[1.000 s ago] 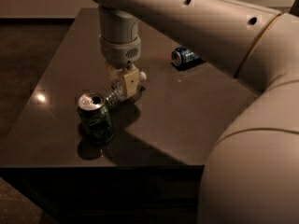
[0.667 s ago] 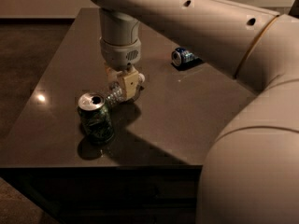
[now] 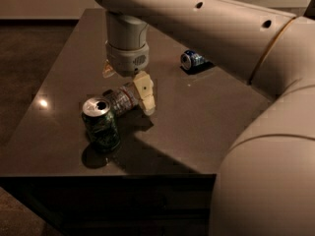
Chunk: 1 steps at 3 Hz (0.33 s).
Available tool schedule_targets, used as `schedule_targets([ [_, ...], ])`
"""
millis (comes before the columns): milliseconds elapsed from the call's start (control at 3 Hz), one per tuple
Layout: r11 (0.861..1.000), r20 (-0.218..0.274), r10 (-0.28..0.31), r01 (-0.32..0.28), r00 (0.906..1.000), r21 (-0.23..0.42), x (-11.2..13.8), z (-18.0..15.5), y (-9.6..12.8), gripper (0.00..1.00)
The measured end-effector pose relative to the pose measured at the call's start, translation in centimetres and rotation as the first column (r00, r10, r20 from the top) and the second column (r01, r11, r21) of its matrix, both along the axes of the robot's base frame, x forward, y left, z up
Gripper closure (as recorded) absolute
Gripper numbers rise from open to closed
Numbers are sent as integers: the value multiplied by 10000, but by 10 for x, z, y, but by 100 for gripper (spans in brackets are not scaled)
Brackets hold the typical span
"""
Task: Move water bottle near green can
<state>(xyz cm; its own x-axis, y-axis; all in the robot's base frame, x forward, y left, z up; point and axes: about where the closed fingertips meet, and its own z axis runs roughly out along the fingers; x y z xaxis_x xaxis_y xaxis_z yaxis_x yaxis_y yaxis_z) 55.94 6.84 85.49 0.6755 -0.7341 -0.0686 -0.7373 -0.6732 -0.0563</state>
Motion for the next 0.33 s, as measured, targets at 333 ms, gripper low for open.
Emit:
schedule_targets([
  [333,10000,1,0,0,10000,1,0,0,0,0],
])
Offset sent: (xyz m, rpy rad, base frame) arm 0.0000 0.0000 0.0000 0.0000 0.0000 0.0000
